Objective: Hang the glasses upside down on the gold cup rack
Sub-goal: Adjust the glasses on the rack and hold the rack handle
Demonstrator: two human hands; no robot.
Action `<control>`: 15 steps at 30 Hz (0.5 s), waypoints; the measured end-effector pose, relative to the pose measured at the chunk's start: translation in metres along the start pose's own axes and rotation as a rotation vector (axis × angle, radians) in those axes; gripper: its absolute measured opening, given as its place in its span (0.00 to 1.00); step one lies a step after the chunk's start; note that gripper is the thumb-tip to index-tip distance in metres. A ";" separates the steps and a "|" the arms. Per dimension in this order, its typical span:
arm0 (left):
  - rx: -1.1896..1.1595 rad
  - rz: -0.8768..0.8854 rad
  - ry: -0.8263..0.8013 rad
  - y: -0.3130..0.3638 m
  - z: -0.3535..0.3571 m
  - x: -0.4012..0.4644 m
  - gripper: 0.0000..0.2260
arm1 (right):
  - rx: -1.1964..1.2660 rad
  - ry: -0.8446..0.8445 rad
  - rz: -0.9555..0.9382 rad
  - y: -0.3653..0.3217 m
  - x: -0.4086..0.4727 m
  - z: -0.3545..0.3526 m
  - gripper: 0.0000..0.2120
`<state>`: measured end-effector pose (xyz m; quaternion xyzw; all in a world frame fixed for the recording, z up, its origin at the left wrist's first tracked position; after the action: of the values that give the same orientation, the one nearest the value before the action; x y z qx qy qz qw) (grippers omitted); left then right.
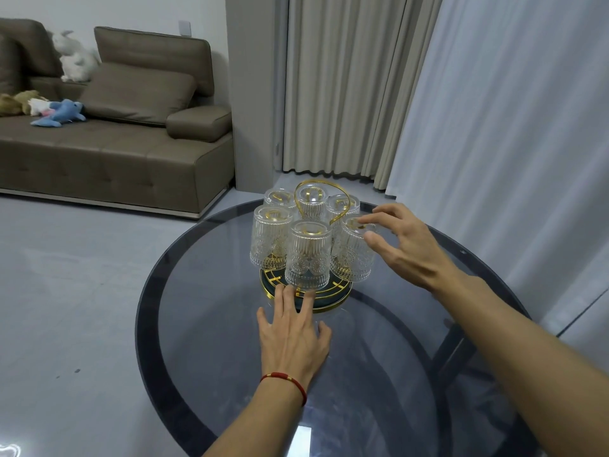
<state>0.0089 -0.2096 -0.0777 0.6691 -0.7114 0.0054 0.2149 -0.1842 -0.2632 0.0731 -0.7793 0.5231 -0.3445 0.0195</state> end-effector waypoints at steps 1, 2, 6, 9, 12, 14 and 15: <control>0.001 0.001 -0.001 0.000 0.000 0.000 0.27 | 0.007 0.001 0.001 0.000 0.000 -0.001 0.22; 0.002 0.001 -0.003 0.000 0.000 0.000 0.27 | 0.014 0.004 0.003 0.000 0.001 -0.002 0.22; -0.003 0.000 -0.003 0.000 0.000 0.000 0.27 | -0.031 -0.019 -0.018 -0.003 0.002 -0.002 0.21; -0.004 0.002 0.000 0.001 -0.001 0.000 0.27 | -0.045 -0.009 -0.041 -0.007 0.008 -0.003 0.23; -0.009 0.005 -0.002 0.002 0.000 0.000 0.27 | -0.031 0.000 -0.018 -0.010 0.025 -0.002 0.29; -0.010 0.006 -0.005 0.001 0.000 0.000 0.27 | 0.006 -0.051 0.044 -0.007 0.040 0.004 0.30; -0.011 0.005 -0.005 0.001 0.000 -0.001 0.26 | 0.040 -0.091 0.076 -0.005 0.047 0.009 0.30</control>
<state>0.0079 -0.2091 -0.0776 0.6659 -0.7138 0.0001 0.2167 -0.1653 -0.3029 0.0928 -0.7732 0.5439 -0.3180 0.0721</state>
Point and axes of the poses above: each hand's wrist, its own x-axis towards the middle knuckle, its own z-axis out of the palm, y = z × x, the point moved 8 cm from there along x, towards the middle knuckle, and after that the axes turned 3 degrees about y, right-handed, at the moved point
